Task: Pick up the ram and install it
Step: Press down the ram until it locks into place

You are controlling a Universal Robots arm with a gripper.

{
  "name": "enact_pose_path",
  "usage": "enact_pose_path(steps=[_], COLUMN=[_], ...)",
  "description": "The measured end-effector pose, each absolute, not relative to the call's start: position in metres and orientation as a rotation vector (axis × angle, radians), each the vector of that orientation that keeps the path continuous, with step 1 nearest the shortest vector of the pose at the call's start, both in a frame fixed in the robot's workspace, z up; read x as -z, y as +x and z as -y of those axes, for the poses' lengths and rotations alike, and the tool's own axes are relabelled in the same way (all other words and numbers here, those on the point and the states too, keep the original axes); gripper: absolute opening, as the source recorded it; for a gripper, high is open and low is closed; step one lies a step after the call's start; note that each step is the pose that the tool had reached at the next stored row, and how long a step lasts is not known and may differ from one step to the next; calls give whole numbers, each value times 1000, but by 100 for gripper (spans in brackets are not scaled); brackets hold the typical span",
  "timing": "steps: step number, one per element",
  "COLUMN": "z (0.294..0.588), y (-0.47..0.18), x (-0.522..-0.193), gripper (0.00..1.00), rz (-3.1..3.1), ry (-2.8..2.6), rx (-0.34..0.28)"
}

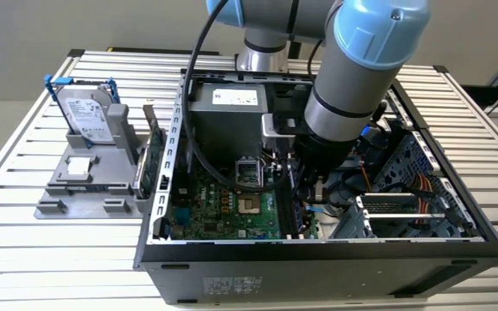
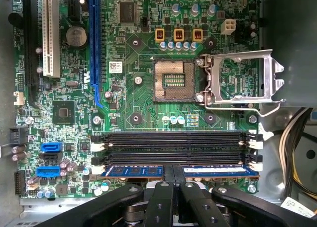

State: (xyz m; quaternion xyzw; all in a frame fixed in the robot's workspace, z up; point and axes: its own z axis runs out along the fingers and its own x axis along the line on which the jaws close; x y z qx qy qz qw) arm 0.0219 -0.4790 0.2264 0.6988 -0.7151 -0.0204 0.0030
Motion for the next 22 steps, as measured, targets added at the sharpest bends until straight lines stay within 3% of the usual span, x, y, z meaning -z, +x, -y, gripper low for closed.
enact_pose_path(steps=[22], z=[479], y=[22], x=[-222], gripper=[0], rz=[2242], ry=[2191], rx=[64])
